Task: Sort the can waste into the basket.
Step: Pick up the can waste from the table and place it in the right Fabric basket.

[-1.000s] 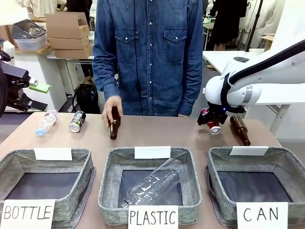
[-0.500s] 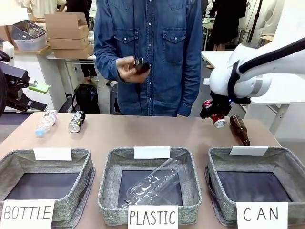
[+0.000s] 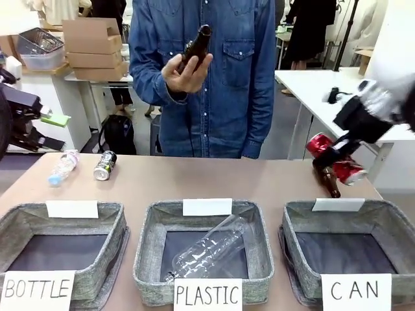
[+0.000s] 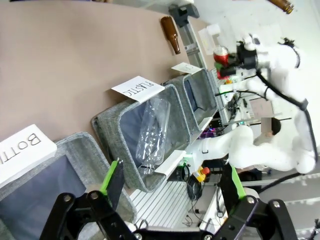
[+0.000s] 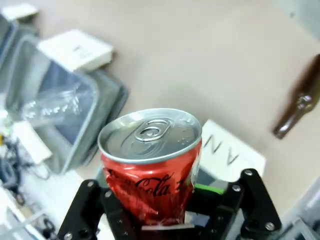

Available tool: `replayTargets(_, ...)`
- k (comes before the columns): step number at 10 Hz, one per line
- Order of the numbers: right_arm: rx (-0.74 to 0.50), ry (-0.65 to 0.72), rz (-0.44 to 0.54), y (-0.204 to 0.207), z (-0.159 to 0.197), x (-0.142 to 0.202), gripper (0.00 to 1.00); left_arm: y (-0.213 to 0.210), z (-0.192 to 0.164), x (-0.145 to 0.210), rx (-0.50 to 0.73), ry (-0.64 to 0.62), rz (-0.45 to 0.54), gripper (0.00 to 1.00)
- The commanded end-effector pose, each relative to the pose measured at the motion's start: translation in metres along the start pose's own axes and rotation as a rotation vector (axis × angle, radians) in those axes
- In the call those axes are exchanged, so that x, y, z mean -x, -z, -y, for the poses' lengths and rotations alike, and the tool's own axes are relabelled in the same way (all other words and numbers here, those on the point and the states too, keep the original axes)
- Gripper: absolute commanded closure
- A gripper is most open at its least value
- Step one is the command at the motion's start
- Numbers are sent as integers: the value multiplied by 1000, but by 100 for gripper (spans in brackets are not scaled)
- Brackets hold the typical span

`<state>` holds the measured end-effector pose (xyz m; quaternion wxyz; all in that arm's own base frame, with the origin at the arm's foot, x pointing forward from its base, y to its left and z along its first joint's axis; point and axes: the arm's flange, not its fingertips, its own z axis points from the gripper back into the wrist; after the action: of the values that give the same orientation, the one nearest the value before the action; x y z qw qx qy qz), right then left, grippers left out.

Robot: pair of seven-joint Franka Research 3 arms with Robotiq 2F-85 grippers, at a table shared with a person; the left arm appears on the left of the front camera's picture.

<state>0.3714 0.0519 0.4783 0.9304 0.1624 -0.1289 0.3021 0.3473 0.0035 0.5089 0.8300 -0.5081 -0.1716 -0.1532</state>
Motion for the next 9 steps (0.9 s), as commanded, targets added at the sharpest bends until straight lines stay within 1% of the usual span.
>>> replayTargets(1,-55,2,61,5,-1,45,100,1,0,-1,21,17,13,0)
replayTargets(2,-49,7,83,15,1,47,100,1,0,-1,21,17,13,0)
replayTargets(3,-30,-7,17,-2,-4,27,100,1,0,-1,21,17,13,0)
replayTargets(4,-30,-7,17,-2,-4,27,100,1,0,-1,21,17,13,0)
replayTargets(5,-40,8,38,-6,1,37,100,0,0,0,0,-1,0,0)
replayTargets(6,-53,-29,-9,1,-2,28,100,-19,37,3,-3,96,-98,0)
replayTargets(7,-55,-28,-45,2,-3,41,100,-58,57,13,-11,127,-176,0)
replayTargets(8,-60,1,-96,5,0,64,100,-115,67,26,-88,125,-153,0)
replayTargets(9,-72,37,-130,13,4,84,100,-164,67,39,-182,86,-80,0)
